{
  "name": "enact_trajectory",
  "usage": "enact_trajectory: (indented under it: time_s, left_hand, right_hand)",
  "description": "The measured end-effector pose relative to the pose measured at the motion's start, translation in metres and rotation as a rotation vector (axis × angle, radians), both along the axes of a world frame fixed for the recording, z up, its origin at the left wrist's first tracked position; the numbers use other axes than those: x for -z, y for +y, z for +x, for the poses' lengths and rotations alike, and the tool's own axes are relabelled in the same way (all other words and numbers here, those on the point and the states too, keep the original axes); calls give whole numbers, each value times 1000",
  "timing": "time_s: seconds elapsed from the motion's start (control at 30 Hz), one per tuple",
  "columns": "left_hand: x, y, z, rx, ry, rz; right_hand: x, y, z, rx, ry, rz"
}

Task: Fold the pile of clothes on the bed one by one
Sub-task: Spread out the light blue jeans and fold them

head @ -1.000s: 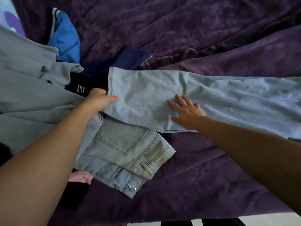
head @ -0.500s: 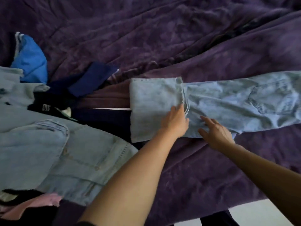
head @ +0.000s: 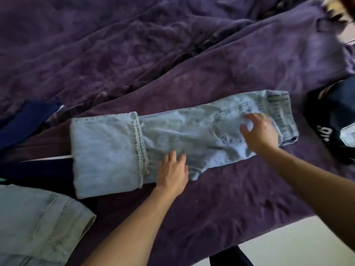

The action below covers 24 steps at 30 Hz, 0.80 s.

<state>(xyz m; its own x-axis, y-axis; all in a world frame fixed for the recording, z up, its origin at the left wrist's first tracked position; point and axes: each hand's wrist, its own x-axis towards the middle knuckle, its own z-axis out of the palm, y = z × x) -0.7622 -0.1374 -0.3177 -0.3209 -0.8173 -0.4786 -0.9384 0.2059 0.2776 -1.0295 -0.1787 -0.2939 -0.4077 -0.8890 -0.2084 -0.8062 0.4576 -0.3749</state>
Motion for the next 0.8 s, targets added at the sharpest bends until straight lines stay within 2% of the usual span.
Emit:
enact_trajectory:
  time_s: [0.07,0.13,0.2,0.33,0.4,0.5,0.63,0.73,0.8]
  left_hand:
    - [11,12,-32,20,-7,101]
    - [22,24,-50,29,-85,166]
    - [28,31,-54,38,-142,176]
    - [20,25,-41,34,-85,201]
    - [9,19,-31,-25,-33,180]
    - [-12,13,-12,-143,-22,79]
    - [-29,11,21,-269,-103,-18]
    - [-30,14,46,-370,-145,2]
    - [-26,19,59,-396,-143,47]
  right_hand:
    - [0,-14,-62,137,76,61]
    - [8,-19,-104,282,38,202]
    - [20,-16,-125,413,-123,323]
    - [18,-6,-131,558,-549,271]
    - [-6,-9,-129,475,-566,188]
    - [-61,-28,-102,253,-469,74]
    - [-102,-50,-16,-130,-192,141]
    - [-86,-58,71,-371,-138,236]
    - [-57,-55,123,-494,-139,379]
